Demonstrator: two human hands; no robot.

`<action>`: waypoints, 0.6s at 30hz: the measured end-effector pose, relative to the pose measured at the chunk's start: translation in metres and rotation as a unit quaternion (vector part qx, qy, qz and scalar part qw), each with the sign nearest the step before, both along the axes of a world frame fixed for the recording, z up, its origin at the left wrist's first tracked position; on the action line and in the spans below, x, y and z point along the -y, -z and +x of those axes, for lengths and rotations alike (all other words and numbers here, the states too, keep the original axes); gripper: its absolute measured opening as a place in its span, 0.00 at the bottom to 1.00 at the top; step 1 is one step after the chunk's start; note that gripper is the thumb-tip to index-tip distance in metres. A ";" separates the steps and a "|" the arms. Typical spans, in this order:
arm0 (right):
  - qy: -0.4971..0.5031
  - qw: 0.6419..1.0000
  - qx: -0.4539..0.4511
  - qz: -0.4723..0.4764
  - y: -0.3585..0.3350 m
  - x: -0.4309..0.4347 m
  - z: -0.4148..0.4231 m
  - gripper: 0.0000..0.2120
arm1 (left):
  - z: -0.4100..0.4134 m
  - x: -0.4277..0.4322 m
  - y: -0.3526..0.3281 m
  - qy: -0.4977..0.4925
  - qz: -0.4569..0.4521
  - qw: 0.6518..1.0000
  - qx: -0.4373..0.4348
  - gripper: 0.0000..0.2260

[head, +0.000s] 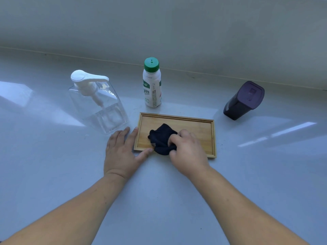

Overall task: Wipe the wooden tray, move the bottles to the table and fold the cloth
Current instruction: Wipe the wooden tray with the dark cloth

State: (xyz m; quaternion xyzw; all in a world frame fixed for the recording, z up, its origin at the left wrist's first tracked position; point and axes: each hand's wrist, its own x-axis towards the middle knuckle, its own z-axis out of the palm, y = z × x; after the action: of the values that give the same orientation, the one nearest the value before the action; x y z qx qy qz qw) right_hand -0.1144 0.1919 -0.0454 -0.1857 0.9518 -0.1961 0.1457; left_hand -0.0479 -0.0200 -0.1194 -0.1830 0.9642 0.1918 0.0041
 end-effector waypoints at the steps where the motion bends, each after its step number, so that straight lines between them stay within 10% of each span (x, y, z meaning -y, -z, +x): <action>1: 0.000 1.000 -0.016 -0.023 -0.009 -0.008 0.003 0.09 | 0.000 0.000 0.000 0.000 0.001 1.000 0.004 0.42; 7: -0.102 0.986 -0.113 -0.074 -0.033 -0.039 0.084 0.07 | 0.001 0.001 -0.008 0.007 -0.003 0.999 0.035 0.44; 13: -0.273 0.959 0.005 0.079 0.004 -0.055 0.127 0.16 | -0.002 -0.003 -0.027 0.013 0.013 0.998 0.060 0.42; 18: -0.098 0.990 0.032 -0.093 -0.004 -0.077 0.097 0.19 | -0.019 -0.010 -0.048 -0.063 0.142 0.984 0.082 0.30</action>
State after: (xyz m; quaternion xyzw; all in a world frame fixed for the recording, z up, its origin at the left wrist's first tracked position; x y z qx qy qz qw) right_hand -0.0171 0.2689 -0.0413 -0.2846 0.9013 -0.2746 0.1767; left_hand -0.0672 -0.0103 -0.0712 -0.2562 0.9101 0.3110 0.0969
